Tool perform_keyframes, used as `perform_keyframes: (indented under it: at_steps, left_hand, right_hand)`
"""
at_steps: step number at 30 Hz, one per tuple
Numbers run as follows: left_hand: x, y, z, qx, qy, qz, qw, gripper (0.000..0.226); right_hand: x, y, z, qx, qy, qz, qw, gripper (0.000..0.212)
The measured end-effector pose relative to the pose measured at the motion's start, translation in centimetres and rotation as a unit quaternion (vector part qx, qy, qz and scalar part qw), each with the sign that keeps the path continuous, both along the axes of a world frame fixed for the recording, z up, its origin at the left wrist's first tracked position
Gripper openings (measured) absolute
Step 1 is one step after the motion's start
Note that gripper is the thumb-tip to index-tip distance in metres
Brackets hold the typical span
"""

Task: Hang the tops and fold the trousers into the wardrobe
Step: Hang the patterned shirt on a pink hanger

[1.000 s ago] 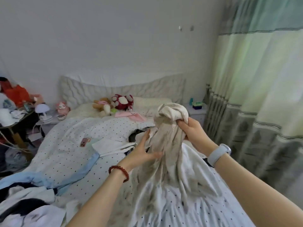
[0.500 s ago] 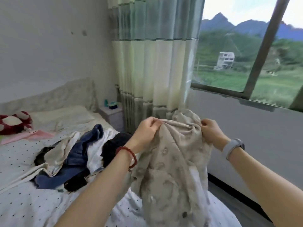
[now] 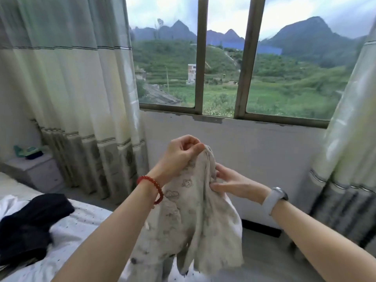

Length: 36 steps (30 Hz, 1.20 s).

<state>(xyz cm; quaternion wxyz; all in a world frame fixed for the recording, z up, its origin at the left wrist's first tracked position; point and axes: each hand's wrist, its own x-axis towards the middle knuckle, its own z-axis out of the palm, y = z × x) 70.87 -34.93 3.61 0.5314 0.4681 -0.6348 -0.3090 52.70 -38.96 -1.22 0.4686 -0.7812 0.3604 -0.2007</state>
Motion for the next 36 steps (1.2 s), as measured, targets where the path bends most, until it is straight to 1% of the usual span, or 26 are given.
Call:
perform_keyframes:
  at_steps: [1,2,4,5,7,9,10,12,15,16,18,19,21,22,23,24,25,26,27,28,30,31,33,34,35,36]
  left_hand:
    - [-1.3,-0.7,0.3,-0.006,0.015,0.011,1.000,0.011]
    - [-2.7,-1.6,0.3,-0.008,0.026,0.018,0.999,0.011]
    - [-3.9,-2.8,-0.4,-0.005,0.018,0.024,1.000,0.010]
    - [-4.3,-3.3,-1.0,0.010,-0.015,0.013,1.000,0.011]
    - [-5.2,-3.9,-2.7,0.078,-0.134,-0.056,0.986,0.026]
    - [-6.8,-4.0,-4.4,0.150,-0.214,-0.140,0.955,0.030]
    - [-8.2,-4.5,-5.0,0.168,-0.229,-0.171,0.944,0.025]
    - [-9.9,-5.3,-5.4,0.165,-0.223,-0.187,0.943,0.013]
    - [-13.1,-7.5,-4.4,0.165,-0.185,-0.189,0.950,0.023]
    - [-14.2,-8.1,-3.8,0.177,-0.152,-0.189,0.954,0.024]
    - [-17.2,-9.2,-2.5,0.190,-0.085,-0.212,0.955,0.017]
    - [-18.7,-9.5,-2.0,0.194,-0.060,-0.222,0.954,0.016]
    - [-22.0,-9.8,-0.8,0.212,-0.014,-0.245,0.946,0.022]
    - [-23.3,-9.9,-0.5,0.229,0.016,-0.260,0.938,0.025]
    - [-24.8,-9.8,-0.2,0.247,0.042,-0.283,0.926,0.024]
    - [-25.8,-9.8,-0.1,0.265,0.067,-0.307,0.912,0.022]
    - [-26.4,-9.6,0.0,0.283,0.096,-0.333,0.894,0.017]
    - [-26.9,-9.5,-0.2,0.295,0.116,-0.351,0.881,0.013]
    - [-27.1,-9.4,-0.3,0.292,0.120,-0.359,0.878,0.017]
    - [-27.2,-9.8,-0.6,0.271,0.101,-0.346,0.892,0.028]
    - [-26.6,-10.1,-1.1,0.181,0.027,-0.268,0.946,0.047]
    - [-26.1,-10.0,-1.4,0.127,0.007,-0.208,0.970,0.046]
    - [-24.8,-9.3,-2.0,0.074,0.000,-0.145,0.987,0.037]
    - [-24.2,-9.0,-2.6,0.087,-0.013,-0.167,0.982,0.037]
    - [-23.8,-8.4,-3.2,0.122,-0.041,-0.219,0.967,0.040]
    - [-23.5,-7.6,-4.0,0.171,-0.081,-0.287,0.939,0.045]
  right_hand:
    - [-0.6,0.1,-0.4,-0.013,-0.001,-0.016,1.000,0.028]
    - [-1.9,0.2,-0.5,-0.033,-0.006,-0.040,0.999,0.011]
    - [-4.4,-0.3,0.0,-0.087,-0.032,-0.105,0.990,0.014]
    - [-5.6,-0.7,0.4,-0.106,-0.052,-0.135,0.984,0.015]
    - [-7.9,-1.2,1.5,-0.131,-0.089,-0.194,0.968,0.019]
    - [-9.7,-2.0,2.3,-0.149,-0.106,-0.251,0.951,0.022]
    - [-11.1,-2.3,2.5,-0.161,-0.113,-0.285,0.938,0.023]
    - [-13.0,-2.8,2.6,-0.183,-0.099,-0.341,0.917,0.025]
    - [-17.5,-2.2,1.5,-0.200,-0.026,-0.419,0.886,0.026]
    - [-18.6,-1.3,1.2,-0.209,-0.011,-0.421,0.883,0.031]
    - [-20.5,1.3,0.2,-0.224,0.015,-0.375,0.900,0.051]
    - [-20.7,2.6,-0.4,-0.213,0.026,-0.323,0.922,0.063]
    - [-20.5,4.7,-1.7,-0.142,0.023,-0.233,0.962,0.090]
    - [-20.3,4.9,-2.6,-0.122,0.009,-0.227,0.966,0.103]
    - [-20.4,4.9,-3.4,-0.125,-0.016,-0.260,0.957,0.109]
    - [-20.7,4.7,-3.9,-0.132,-0.048,-0.311,0.940,0.104]
    - [-21.0,4.6,-3.7,-0.141,-0.074,-0.367,0.917,0.090]
    - [-21.6,4.5,-3.4,-0.152,-0.073,-0.424,0.890,0.070]
    - [-22.4,4.5,-2.9,-0.161,-0.060,-0.473,0.864,0.050]
    - [-23.0,4.4,-2.2,-0.157,-0.058,-0.510,0.844,0.036]
    - [-24.1,4.5,-0.4,-0.121,-0.116,-0.552,0.817,0.017]
    - [-24.4,4.5,0.5,-0.103,-0.157,-0.559,0.808,0.013]
    - [-24.9,4.4,1.6,-0.066,-0.245,-0.561,0.788,0.028]
    - [-25.1,4.3,1.7,-0.048,-0.286,-0.563,0.774,0.031]
    - [-25.1,4.1,1.9,-0.033,-0.318,-0.565,0.760,0.032]
    - [-25.1,4.0,1.8,-0.021,-0.340,-0.567,0.750,0.032]
